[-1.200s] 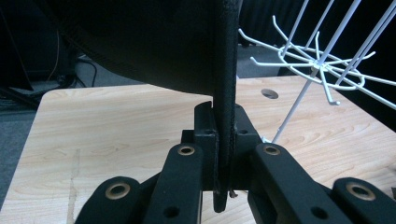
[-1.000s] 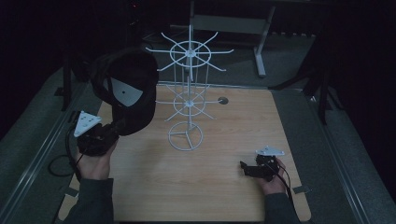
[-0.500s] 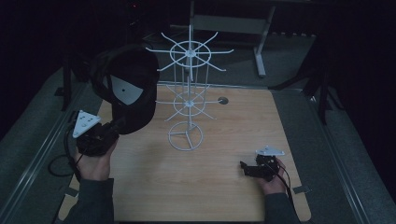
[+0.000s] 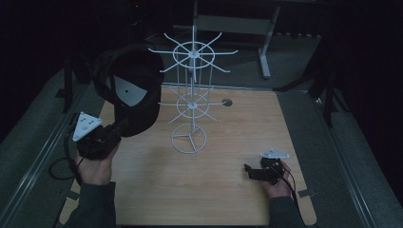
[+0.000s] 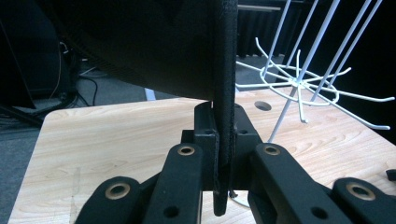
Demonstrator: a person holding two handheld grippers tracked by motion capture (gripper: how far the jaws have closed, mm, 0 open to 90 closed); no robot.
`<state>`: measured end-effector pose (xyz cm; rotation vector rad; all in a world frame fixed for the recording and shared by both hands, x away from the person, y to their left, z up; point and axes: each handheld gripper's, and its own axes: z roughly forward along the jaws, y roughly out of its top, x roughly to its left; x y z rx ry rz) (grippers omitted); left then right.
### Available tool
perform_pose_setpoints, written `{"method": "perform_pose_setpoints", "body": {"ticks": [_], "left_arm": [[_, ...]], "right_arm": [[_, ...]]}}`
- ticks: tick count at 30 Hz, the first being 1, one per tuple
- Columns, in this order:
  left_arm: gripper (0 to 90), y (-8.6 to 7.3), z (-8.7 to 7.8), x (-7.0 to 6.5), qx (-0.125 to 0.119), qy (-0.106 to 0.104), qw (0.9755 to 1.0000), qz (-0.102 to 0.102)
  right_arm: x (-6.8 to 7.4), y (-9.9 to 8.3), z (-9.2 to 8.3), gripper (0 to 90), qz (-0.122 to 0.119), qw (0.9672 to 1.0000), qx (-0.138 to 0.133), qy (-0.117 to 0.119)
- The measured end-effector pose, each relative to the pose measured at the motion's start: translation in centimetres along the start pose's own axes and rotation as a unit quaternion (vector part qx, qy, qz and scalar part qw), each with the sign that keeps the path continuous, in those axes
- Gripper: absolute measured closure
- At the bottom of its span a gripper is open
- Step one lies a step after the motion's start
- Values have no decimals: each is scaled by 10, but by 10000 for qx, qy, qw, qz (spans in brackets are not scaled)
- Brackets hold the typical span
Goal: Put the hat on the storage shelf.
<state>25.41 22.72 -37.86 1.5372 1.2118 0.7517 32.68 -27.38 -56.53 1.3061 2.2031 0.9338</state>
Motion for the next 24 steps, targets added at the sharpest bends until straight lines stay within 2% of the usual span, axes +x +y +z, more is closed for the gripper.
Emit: {"method": "perform_pose_setpoints", "body": {"ticks": [24], "left_arm": [[860,5,-9,-5,-153,85,9998,94]], "right_arm": [[0,0,0,133,10,10000,3,0]]}}
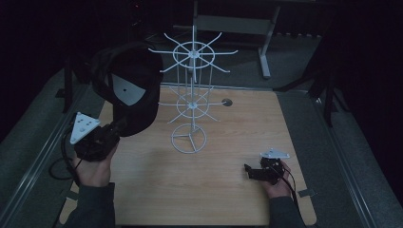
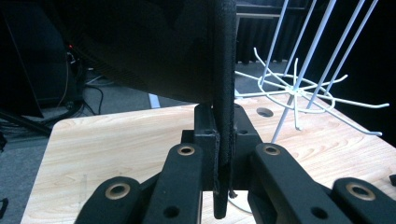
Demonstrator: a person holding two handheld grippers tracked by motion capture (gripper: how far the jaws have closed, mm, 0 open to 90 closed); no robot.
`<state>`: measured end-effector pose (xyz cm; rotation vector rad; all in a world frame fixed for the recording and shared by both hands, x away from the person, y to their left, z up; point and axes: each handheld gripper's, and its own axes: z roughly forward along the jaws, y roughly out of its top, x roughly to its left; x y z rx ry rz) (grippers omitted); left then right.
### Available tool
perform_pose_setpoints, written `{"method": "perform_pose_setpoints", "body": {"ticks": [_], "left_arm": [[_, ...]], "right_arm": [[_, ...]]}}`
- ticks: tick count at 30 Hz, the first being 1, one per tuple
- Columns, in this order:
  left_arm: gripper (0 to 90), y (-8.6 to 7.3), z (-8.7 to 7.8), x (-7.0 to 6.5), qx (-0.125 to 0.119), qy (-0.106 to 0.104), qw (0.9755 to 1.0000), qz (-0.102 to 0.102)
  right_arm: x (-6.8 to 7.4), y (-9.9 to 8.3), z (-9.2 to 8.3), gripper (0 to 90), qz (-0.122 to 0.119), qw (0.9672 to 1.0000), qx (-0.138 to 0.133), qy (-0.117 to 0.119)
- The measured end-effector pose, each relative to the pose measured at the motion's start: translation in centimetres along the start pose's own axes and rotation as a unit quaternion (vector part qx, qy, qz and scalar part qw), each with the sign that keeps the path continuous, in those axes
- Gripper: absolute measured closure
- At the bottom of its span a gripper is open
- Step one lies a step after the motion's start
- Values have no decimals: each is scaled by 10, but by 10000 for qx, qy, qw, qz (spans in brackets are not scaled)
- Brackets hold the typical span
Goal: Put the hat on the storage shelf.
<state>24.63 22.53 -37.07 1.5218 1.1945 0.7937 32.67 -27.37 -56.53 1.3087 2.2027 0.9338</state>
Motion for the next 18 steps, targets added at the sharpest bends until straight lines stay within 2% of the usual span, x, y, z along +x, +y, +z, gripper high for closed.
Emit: {"method": "perform_pose_setpoints", "body": {"ticks": [9,18], "left_arm": [[860,1,-3,-4,-61,78,9999,122],[860,1,-4,-11,-106,328,9984,443]], "right_arm": [[0,0,0,133,-1,10000,0,1],[0,0,0,133,2,10000,1,0]]}}
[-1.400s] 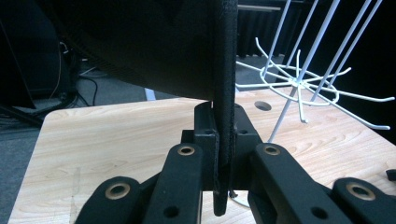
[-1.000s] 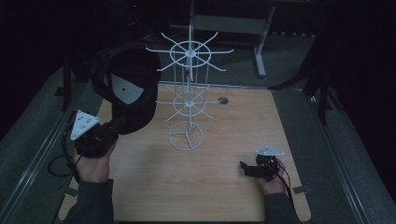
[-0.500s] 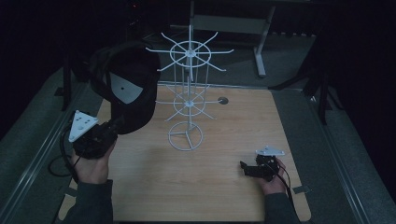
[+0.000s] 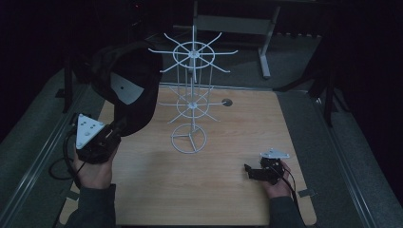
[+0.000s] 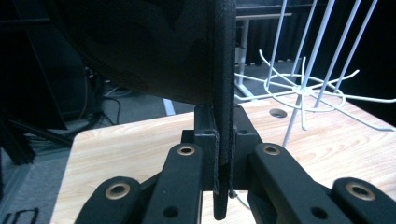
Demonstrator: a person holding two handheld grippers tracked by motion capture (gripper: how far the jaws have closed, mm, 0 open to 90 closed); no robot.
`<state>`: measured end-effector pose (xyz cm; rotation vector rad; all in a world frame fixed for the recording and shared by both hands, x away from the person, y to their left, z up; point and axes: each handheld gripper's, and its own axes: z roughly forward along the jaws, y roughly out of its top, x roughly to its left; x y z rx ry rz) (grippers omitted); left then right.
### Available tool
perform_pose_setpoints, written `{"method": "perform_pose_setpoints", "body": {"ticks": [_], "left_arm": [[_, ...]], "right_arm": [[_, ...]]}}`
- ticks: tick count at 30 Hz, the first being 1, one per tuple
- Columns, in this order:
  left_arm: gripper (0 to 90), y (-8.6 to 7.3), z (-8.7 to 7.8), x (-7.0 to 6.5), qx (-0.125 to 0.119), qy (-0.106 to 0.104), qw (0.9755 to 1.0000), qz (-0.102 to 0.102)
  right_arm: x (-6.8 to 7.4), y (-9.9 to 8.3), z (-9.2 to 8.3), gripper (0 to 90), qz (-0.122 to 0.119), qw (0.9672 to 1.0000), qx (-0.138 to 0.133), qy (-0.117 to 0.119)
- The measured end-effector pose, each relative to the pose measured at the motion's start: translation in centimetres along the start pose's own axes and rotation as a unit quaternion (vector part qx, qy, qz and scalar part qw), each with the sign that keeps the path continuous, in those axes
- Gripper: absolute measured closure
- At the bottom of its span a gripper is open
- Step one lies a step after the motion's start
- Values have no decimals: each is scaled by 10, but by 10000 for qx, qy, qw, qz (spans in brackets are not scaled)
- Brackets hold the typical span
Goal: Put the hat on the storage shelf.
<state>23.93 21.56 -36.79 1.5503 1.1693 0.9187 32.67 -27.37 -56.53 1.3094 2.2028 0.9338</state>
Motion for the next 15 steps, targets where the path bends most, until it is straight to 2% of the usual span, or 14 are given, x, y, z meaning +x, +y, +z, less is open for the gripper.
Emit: {"method": "perform_pose_setpoints", "body": {"ticks": [15], "left_arm": [[859,1,-1,-8,-82,213,9992,322]], "right_arm": [[0,0,0,133,0,10000,0,-1]]}}
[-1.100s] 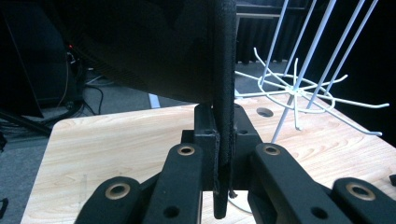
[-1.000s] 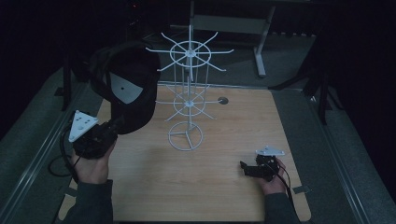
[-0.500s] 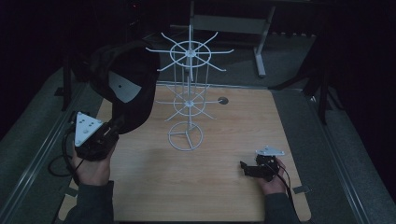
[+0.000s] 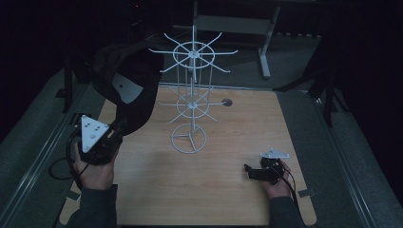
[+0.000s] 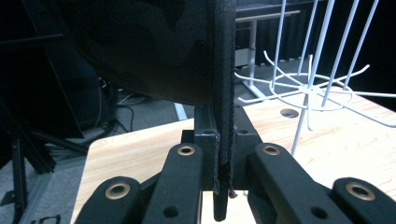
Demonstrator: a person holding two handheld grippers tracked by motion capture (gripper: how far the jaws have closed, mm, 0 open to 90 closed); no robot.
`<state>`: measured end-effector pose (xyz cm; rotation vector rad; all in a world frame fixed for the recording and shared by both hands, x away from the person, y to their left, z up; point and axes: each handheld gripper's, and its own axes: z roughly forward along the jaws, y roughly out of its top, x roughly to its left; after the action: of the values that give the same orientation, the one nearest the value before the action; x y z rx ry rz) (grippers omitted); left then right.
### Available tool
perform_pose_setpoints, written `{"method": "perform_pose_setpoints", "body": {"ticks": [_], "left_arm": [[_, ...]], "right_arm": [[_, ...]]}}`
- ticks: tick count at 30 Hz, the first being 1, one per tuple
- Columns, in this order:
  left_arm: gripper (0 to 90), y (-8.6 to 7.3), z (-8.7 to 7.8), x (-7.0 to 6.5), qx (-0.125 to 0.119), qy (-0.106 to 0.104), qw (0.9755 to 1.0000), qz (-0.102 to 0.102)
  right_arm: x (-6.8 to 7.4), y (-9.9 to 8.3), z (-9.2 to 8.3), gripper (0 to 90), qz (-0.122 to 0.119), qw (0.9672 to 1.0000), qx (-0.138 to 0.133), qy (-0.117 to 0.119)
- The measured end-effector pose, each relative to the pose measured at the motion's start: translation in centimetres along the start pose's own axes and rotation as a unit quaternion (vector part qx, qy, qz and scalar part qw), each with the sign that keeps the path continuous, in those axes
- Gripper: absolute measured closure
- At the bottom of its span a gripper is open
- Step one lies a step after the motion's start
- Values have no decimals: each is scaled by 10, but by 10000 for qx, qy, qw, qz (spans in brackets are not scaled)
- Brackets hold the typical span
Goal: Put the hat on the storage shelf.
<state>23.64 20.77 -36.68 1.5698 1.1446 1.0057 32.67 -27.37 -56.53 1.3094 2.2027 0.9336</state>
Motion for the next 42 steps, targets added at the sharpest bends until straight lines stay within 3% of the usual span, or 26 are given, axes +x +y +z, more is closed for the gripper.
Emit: {"method": "perform_pose_setpoints", "body": {"ticks": [20,42], "left_arm": [[859,-4,0,-14,-117,200,9988,437],[859,-14,7,-28,-230,411,9961,744]], "right_arm": [[0,0,0,133,-2,10000,6,1],[0,0,0,133,-5,10000,-3,0]]}}
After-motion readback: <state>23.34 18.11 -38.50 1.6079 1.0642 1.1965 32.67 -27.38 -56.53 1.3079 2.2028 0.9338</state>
